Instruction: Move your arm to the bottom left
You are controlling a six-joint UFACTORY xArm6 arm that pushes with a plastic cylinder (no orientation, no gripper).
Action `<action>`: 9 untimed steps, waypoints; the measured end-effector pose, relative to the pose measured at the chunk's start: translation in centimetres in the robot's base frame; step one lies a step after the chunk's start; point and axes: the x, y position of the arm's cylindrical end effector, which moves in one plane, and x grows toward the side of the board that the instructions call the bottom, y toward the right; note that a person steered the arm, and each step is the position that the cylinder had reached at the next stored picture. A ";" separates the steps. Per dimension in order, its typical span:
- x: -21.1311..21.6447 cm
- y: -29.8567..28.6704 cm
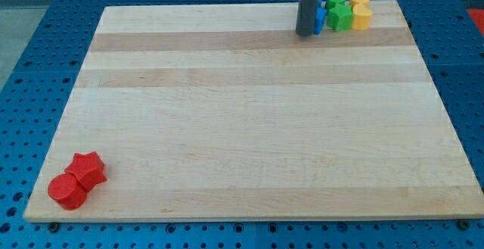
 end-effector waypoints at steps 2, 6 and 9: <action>0.0 1.5; 11.0 1.5; 21.4 1.5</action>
